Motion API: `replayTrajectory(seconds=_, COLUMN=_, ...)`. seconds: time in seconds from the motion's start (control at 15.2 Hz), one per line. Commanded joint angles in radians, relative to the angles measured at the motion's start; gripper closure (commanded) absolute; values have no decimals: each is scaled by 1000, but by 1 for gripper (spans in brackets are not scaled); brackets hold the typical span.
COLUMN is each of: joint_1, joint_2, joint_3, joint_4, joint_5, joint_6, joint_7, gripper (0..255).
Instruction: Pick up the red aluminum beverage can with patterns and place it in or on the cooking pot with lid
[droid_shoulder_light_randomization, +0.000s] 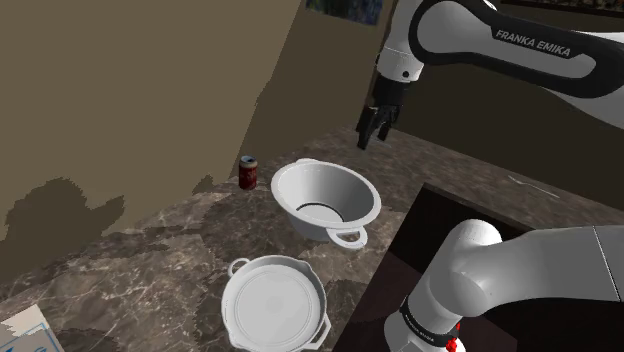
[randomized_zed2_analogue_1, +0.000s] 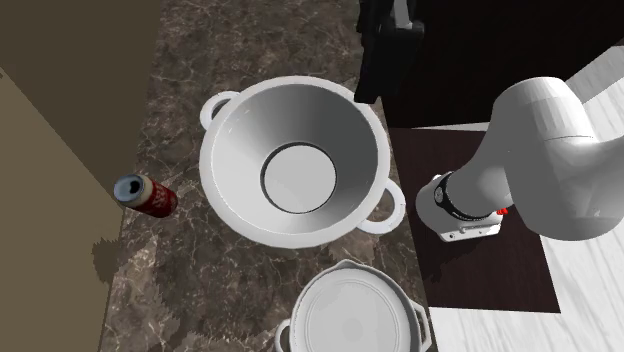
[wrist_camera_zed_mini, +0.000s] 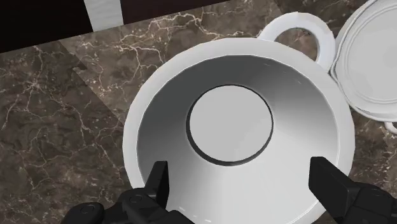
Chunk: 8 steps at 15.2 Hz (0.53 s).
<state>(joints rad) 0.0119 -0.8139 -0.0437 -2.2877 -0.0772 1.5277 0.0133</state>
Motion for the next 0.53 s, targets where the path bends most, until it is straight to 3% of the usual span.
replayTrajectory(seconds=0.0, joint_1=0, joint_2=0, joint_3=0, joint_4=0, joint_5=0, joint_6=0, joint_7=0, gripper=0)
replayTrajectory(seconds=0.46, joint_1=15, joint_2=223, joint_3=30, joint_4=35, joint_5=19, joint_6=180, joint_7=48, gripper=0)
